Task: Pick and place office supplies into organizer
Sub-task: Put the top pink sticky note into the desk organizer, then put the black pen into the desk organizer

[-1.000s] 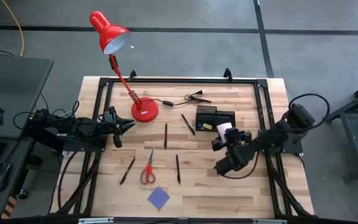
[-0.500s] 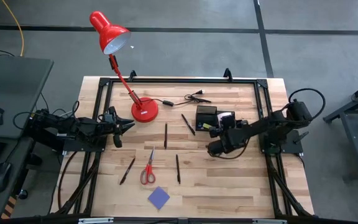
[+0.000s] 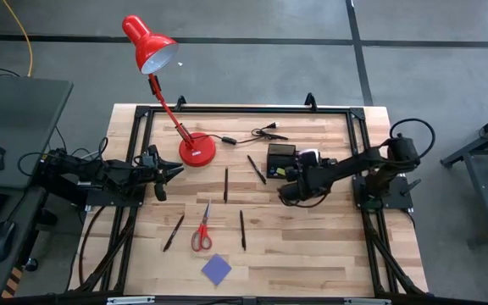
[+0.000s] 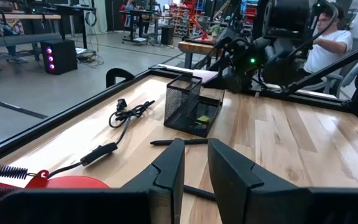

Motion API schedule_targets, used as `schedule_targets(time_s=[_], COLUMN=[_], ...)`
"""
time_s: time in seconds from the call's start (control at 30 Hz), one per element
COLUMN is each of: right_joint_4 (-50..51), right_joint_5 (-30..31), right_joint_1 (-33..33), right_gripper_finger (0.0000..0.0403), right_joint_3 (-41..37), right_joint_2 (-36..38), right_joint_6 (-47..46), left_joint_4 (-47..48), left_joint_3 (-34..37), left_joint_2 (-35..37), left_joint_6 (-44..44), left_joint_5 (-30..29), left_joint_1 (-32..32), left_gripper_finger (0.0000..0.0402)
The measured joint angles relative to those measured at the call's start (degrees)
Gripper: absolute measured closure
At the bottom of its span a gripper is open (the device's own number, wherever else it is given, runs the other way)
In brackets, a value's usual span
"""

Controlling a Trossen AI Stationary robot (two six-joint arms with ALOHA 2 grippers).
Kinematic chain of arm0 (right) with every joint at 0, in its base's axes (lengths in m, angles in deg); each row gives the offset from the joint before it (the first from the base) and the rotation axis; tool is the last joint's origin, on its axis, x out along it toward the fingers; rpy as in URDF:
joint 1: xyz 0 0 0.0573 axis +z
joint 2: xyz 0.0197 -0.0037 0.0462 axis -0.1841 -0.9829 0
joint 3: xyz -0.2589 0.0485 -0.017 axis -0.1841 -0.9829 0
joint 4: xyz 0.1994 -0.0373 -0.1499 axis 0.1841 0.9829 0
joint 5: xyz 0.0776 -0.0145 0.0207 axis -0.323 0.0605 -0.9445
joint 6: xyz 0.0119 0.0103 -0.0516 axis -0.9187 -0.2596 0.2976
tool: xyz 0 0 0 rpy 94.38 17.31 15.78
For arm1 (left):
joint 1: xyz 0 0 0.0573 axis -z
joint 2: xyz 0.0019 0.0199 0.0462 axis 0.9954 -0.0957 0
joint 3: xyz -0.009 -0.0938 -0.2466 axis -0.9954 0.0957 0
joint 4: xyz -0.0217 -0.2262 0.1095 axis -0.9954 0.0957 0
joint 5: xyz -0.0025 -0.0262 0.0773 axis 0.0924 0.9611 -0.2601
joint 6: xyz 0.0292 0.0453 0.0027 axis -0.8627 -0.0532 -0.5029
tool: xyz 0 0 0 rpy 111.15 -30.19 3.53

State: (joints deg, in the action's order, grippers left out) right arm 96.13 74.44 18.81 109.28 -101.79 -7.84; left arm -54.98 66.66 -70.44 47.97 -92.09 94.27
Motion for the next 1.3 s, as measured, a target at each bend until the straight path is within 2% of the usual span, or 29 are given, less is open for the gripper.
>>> schedule_targets(time_s=[0.3, 0.87, 0.97, 1.13, 1.3], right_joint_4=[0.1, -3.7, -3.8, -4.8, -4.3], right_joint_5=[-3.2, -2.0, -1.8, -1.5, -0.1], right_joint_1=[-2.2, -2.6, -2.6, -2.6, -2.6], right_gripper_finger=[0.0073, 0.0072, 0.0057, 0.0012, 0.0012], right_joint_3=[0.0, 0.0, 0.0, 0.0, 0.0], right_joint_2=[-2.1, -2.5, -2.5, -2.5, -2.5], right_joint_6=[0.5, 5.2, 6.5, 5.3, 4.0], left_joint_4=[0.0, 0.0, 0.0, 0.0, 0.0], left_joint_3=[0.0, 0.0, 0.0, 0.0, 0.0], left_joint_2=[0.0, 0.0, 0.0, 0.0, 0.0], left_joint_6=[0.0, 0.0, 0.0, 0.0, 0.0], left_joint_5=[0.0, 0.0, 0.0, 0.0, 0.0], left_joint_1=[0.0, 0.0, 0.0, 0.0, 0.0], left_gripper_finger=[0.0339, 0.0339, 0.0339, 0.0339, 0.0339])
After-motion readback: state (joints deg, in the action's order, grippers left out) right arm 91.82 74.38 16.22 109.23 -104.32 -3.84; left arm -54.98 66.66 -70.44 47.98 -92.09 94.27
